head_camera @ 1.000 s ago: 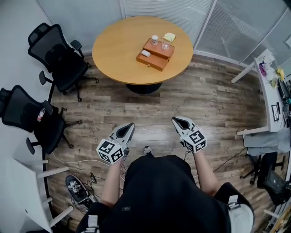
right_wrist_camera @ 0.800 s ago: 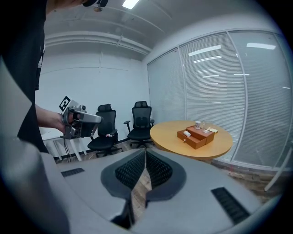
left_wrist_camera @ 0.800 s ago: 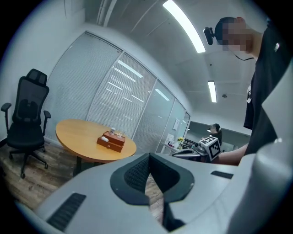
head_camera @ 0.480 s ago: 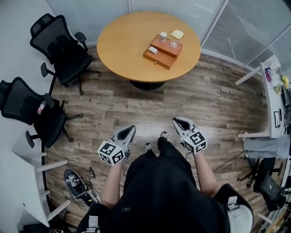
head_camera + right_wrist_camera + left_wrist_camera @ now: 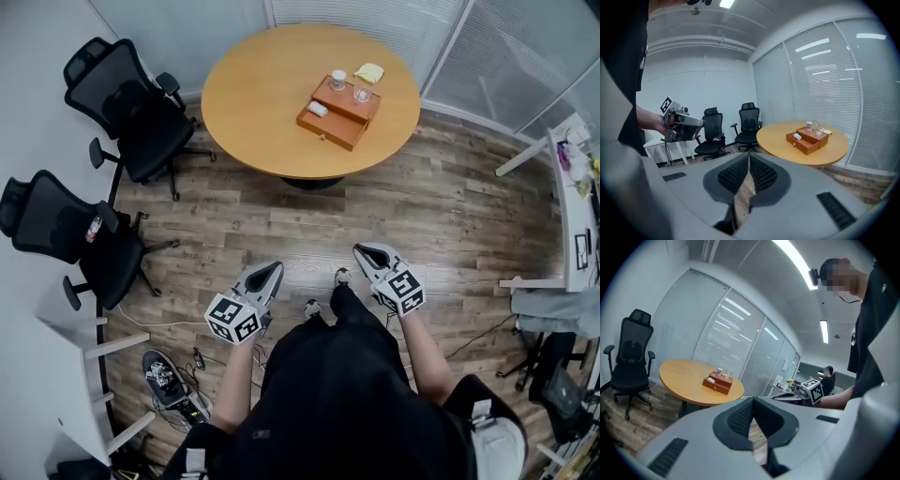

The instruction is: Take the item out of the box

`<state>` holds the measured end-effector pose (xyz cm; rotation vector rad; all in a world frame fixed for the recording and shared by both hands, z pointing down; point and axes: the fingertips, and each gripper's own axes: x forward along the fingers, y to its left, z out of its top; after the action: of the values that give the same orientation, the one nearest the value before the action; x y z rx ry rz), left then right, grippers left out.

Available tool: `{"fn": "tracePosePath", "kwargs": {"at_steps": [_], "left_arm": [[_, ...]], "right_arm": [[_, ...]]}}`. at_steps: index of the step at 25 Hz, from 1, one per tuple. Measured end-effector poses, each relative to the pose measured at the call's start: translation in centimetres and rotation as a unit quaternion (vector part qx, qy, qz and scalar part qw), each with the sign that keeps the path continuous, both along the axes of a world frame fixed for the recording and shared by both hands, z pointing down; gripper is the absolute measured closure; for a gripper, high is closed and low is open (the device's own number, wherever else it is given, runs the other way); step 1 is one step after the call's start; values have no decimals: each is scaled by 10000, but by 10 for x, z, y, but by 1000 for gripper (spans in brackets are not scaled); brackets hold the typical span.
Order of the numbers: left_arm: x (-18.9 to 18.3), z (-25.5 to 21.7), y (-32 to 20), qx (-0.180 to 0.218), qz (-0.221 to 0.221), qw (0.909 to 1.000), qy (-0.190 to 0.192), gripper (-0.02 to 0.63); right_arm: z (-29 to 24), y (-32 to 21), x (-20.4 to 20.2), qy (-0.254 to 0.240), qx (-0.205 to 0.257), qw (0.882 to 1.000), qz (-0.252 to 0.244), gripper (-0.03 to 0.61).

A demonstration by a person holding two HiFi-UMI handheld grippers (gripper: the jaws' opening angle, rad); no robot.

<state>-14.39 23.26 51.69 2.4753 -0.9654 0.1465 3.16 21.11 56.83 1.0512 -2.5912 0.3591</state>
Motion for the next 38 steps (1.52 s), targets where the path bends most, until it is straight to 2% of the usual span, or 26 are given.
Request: {"fn": "tracePosePath", "kwargs": {"at_steps": [9,23,28,32,38], "left_arm": [[45,-12,-41,87,-48,9999,-64,607],[94,-11,-89,108,-252,9994,-221,607],[108,-7,-103,74,-261,9993,-250,607],[117,-13,-121,193,-259,9990,-295,607],[118,-15,-142,249,-370,9985,-312,607]], "right_arm": [[0,-46,35,-57,-41,9999,-152,571],[9,-101,73,-269,-94,9989,-371,571],[14,-113,87,-278,-125,9989,-364,571],[14,-132,101,-314,-86,9990,-297,571],[15,-150,106,-346,-72,9989,-297,571]]}}
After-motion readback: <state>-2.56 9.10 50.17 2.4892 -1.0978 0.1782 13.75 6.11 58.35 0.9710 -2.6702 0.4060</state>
